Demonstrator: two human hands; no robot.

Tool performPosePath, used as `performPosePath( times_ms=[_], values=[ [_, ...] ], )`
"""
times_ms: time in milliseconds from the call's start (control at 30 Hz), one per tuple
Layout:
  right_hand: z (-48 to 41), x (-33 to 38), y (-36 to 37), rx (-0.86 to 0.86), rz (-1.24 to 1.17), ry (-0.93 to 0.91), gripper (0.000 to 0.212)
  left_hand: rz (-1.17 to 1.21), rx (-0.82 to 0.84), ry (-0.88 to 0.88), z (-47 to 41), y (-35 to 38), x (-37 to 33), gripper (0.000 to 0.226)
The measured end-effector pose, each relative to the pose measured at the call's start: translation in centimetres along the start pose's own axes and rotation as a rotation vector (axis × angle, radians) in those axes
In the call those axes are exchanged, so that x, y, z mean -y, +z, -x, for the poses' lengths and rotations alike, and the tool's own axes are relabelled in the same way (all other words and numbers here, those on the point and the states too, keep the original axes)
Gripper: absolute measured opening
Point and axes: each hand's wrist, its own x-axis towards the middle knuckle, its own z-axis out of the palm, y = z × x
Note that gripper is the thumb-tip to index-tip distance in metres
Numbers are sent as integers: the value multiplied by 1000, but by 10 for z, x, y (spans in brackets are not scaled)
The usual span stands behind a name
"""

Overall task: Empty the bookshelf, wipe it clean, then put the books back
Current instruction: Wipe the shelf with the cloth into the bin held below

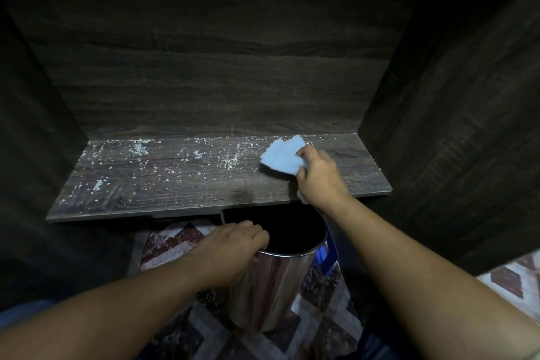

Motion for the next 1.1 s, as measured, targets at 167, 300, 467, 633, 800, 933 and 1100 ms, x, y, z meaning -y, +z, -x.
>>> performPosePath(
  times_ms=[167, 300, 467, 633, 800, 933, 1100],
  values=[
    [-20, -38, 7, -124, 83, 34, 50, 17, -6, -9, -12, 0, -2, 20],
    [-39, -56, 10, -97, 186, -41, 61, 91, -35, -37, -25, -4, -4, 12],
    [-61, -60, 15, -310, 239, -177, 62, 120, -93, -63, -34, 0, -1, 17],
    [-75, -64, 21, -280, 177, -141, 65, 112, -93, -56, -31, 3, -1, 22],
    [-78, -63, 36, -85, 78, 4, 72, 95, -89, -33, -24, 2, -1, 25],
    [-82, -57, 30, 102, 177, 36, 72, 85, -88, -19, -20, 3, -1, 26],
    [-68, -51, 27, 153, 211, 26, 71, 82, -84, -27, -18, 2, 0, 24]
  ],
)
